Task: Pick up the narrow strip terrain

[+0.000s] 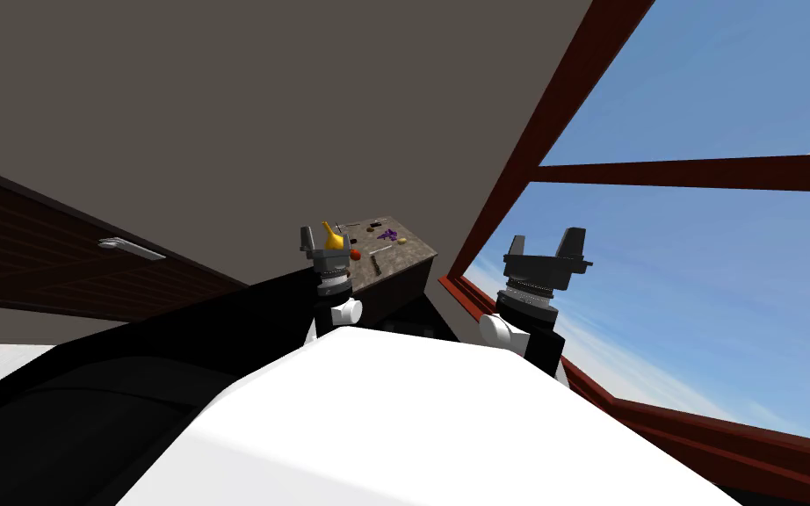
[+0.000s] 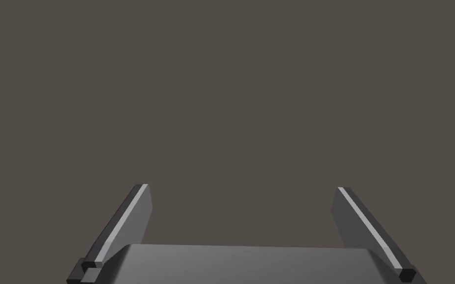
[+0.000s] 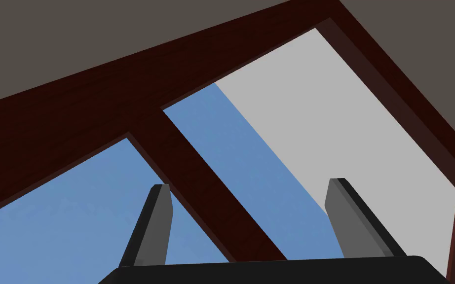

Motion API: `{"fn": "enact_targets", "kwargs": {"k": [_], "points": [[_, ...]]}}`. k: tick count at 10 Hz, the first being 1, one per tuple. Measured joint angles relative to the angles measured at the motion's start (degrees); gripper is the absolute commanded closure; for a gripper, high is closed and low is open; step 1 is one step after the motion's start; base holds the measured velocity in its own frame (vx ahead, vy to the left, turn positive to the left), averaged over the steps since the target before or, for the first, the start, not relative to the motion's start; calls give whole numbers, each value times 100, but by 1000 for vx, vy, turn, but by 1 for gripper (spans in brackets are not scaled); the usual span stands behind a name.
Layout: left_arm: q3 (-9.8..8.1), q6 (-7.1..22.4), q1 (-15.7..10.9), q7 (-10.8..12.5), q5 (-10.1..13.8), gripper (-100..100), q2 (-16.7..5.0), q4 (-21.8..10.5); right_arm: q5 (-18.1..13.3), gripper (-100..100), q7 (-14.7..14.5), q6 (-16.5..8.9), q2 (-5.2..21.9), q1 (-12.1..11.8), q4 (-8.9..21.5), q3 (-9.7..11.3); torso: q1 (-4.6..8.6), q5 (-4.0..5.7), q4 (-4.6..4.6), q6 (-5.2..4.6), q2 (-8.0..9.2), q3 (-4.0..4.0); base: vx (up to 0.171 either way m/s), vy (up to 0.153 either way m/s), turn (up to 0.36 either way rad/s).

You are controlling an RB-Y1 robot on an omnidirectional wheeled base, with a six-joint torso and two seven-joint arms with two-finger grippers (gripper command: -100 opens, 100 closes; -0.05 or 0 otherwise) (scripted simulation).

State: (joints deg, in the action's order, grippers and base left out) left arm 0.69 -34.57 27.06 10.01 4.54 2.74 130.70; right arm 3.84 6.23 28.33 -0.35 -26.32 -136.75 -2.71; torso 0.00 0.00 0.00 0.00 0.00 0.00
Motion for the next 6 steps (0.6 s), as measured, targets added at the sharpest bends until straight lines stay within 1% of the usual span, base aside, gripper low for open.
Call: {"fn": "enact_targets", "kwargs": {"k": [3,4,6], "points": [[-48,201,-99,21,118,-100,-476,-29,0,0,0,0,0,1,0,0,-18,-4,-4,-1,17,9,-40,36,-43],[-73,254,-120,36,153,-100,-587,-42,0,0,0,0,0,0,0,0,-15,-4,-4,0,15,9,-30,28,-36],[-131,440,-198,69,287,-100,-890,-83,0,0,0,0,0,1,0,0,-20,-4,-4,-1,17,10,-55,52,-105]]}}
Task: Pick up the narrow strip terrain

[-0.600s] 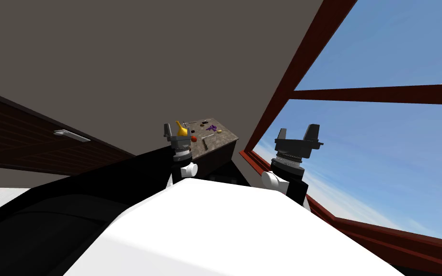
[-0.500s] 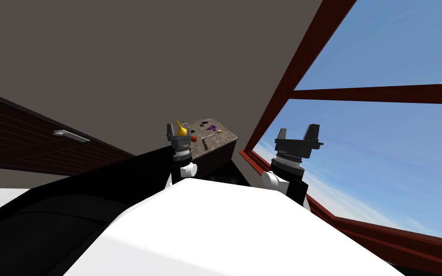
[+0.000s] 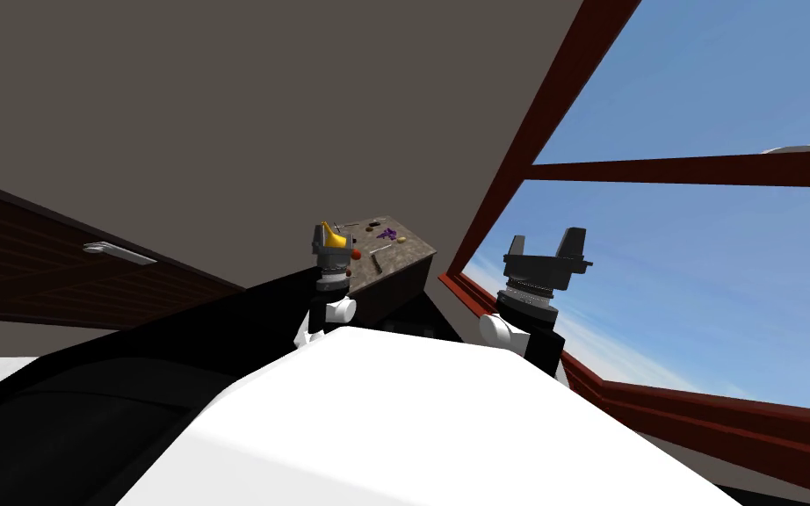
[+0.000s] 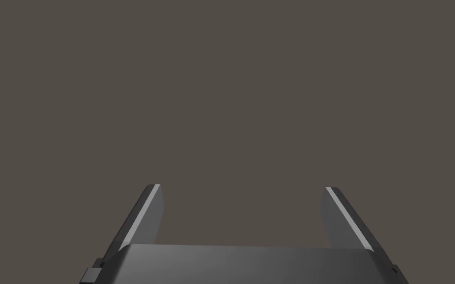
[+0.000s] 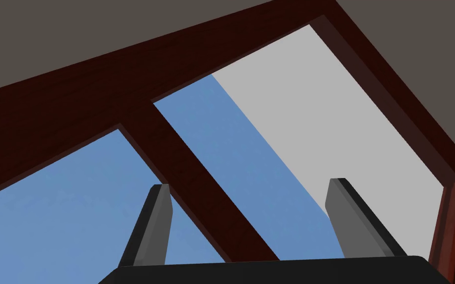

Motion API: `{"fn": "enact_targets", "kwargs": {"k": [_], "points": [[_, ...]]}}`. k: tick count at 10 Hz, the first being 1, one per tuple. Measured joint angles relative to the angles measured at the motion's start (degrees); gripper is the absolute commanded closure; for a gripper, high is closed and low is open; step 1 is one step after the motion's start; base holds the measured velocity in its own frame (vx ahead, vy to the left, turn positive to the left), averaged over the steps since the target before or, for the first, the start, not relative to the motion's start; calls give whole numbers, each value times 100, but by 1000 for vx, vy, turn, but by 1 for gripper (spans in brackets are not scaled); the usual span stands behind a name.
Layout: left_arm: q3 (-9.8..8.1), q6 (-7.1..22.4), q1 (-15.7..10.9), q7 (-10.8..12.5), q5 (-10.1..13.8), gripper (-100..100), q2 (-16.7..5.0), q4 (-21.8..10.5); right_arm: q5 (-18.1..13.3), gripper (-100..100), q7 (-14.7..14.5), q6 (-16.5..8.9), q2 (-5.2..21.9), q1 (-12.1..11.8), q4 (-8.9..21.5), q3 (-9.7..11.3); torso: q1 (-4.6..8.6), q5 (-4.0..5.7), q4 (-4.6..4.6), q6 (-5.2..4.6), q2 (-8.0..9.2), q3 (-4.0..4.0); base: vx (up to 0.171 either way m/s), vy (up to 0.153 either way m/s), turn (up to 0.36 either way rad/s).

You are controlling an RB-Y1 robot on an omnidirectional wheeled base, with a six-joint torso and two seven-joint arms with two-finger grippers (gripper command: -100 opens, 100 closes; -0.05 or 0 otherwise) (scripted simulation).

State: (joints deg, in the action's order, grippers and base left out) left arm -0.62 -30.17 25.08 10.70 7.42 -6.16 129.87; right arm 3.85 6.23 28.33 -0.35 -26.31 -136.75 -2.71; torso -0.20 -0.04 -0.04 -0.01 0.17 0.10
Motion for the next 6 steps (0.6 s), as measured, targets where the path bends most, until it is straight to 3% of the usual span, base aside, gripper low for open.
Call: {"fn": "enact_targets", "kwargs": {"k": [6], "points": [[-237,872,-309,99,514,-100,-669,-60,0,0,0,0,0,0,0,0,-5,-1,-1,1,5,3,-60,51,-73]]}}
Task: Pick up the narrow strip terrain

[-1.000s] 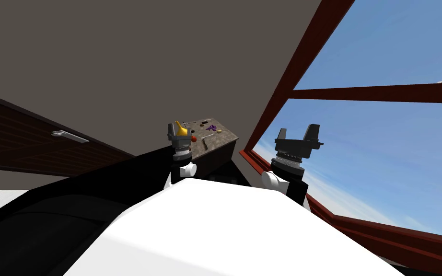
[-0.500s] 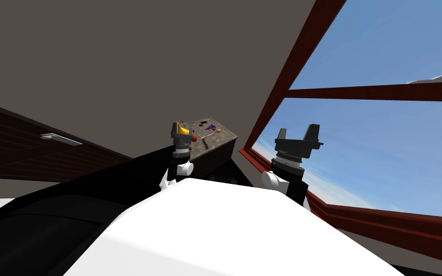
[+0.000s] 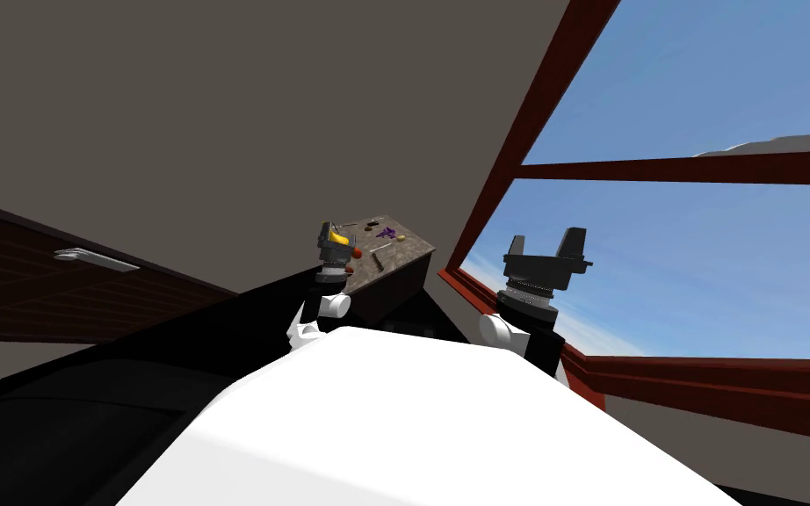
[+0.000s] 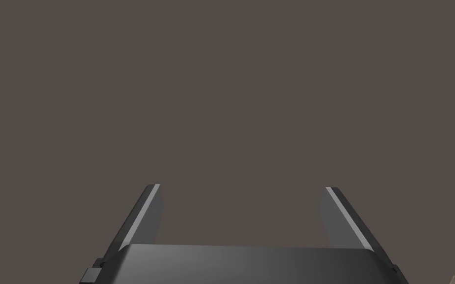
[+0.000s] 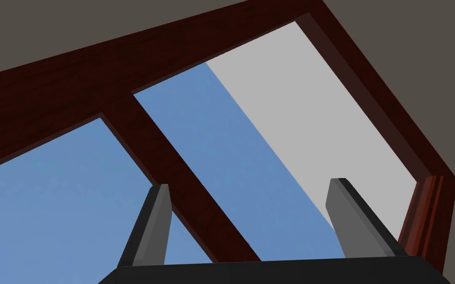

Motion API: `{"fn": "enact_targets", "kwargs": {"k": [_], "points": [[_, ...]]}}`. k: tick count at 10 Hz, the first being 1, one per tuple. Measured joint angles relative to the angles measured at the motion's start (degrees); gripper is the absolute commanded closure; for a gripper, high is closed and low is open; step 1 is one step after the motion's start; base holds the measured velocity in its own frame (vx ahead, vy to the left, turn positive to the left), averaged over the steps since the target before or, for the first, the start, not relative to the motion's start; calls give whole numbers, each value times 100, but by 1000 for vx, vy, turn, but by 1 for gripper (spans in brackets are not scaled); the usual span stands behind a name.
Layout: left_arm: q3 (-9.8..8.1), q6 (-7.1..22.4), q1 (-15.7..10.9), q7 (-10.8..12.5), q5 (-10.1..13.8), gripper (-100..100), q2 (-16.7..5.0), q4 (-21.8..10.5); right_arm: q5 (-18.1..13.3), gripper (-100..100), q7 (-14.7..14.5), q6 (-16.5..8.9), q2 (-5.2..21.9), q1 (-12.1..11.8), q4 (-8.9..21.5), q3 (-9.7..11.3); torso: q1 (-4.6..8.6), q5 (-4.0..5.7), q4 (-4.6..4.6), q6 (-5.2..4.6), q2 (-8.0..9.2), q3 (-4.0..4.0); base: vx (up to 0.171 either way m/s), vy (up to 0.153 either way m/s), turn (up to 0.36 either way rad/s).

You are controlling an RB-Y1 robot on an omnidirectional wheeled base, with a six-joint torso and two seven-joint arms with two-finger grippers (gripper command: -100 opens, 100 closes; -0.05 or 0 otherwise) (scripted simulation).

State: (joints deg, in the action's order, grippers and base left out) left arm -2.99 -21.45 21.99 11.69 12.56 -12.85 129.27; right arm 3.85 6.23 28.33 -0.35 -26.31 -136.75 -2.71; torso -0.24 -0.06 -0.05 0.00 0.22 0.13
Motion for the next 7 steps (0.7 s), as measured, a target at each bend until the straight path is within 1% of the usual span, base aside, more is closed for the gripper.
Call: {"fn": "enact_targets", "kwargs": {"k": [1,2,3,6,7], "points": [[-53,176,-91,18,136,-100,-130,-36,0,0,0,0,0,0,0,0,-5,-1,0,-1,1,1,-56,54,-60],[-73,316,-130,25,199,-100,-191,-64,0,0,0,0,0,0,0,0,0,-1,0,1,-2,-1,-55,46,-104],[-114,485,-223,30,307,-100,-285,-106,0,0,0,0,0,0,0,0,3,0,1,-1,-4,-2,-42,35,-48],[-171,946,-360,23,524,-100,-453,-158,0,0,0,0,0,-1,0,0,12,2,1,2,-8,-4,-46,28,-88],[-220,1111,-446,33,646,-100,-558,-211,0,0,0,0,0,0,0,0,10,2,2,0,-10,-6,-34,38,-57]]}}
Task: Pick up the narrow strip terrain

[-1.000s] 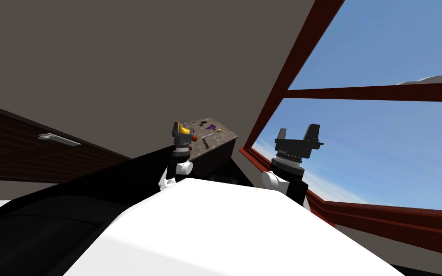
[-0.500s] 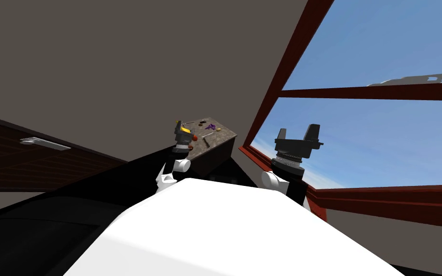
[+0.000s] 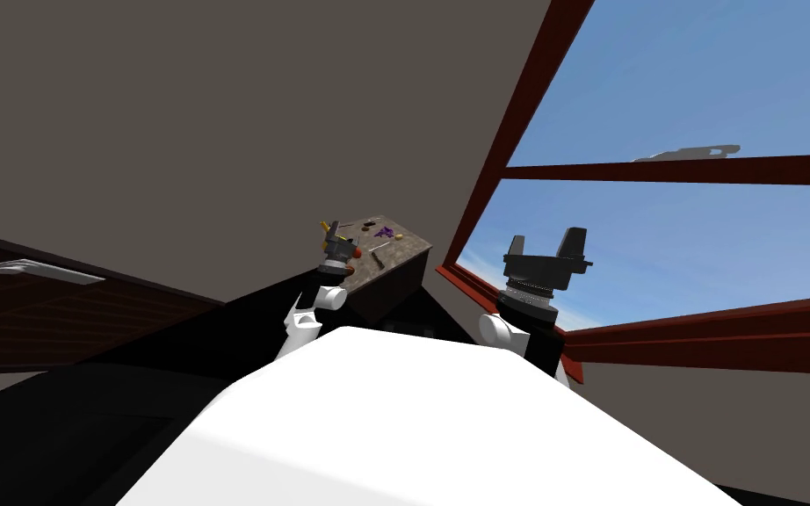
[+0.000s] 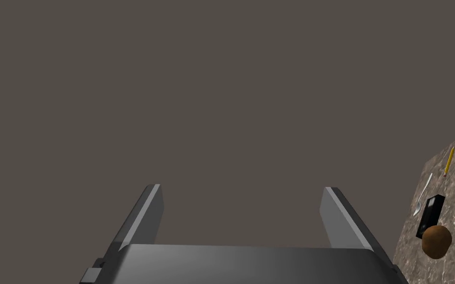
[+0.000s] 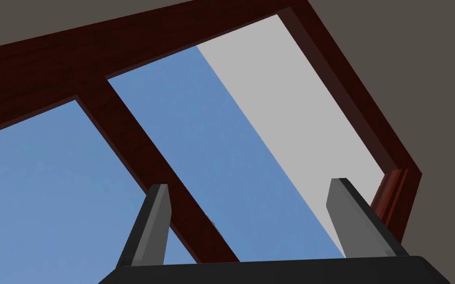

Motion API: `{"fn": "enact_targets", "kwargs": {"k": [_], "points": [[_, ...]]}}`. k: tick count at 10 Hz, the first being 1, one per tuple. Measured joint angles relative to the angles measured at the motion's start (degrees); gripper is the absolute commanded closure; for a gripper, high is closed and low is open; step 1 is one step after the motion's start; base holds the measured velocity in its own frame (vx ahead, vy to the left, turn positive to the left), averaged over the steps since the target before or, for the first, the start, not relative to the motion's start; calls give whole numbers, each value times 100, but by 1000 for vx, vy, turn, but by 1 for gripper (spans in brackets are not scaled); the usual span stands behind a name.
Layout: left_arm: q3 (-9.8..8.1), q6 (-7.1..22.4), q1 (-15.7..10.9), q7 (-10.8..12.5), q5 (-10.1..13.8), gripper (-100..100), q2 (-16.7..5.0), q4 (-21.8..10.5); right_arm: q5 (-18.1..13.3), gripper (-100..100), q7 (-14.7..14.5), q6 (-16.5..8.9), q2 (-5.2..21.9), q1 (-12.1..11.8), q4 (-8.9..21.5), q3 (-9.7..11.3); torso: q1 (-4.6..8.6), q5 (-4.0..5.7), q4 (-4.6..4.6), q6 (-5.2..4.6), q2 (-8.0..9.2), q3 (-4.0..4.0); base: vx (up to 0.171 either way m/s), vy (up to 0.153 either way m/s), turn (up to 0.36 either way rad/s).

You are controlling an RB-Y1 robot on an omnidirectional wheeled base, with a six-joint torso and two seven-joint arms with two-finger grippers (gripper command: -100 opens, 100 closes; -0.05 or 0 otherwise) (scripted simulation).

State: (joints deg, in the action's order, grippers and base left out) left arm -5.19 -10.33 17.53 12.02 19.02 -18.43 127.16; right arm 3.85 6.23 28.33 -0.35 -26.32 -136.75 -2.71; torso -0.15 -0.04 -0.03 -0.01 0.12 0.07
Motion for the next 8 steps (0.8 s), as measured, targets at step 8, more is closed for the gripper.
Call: {"fn": "enact_targets", "kwargs": {"k": [8], "points": [[-142,1188,-329,-47,619,-100,-454,-205,0,0,0,0,0,-1,0,0,5,0,2,3,-8,-5,-32,30,-81]]}}
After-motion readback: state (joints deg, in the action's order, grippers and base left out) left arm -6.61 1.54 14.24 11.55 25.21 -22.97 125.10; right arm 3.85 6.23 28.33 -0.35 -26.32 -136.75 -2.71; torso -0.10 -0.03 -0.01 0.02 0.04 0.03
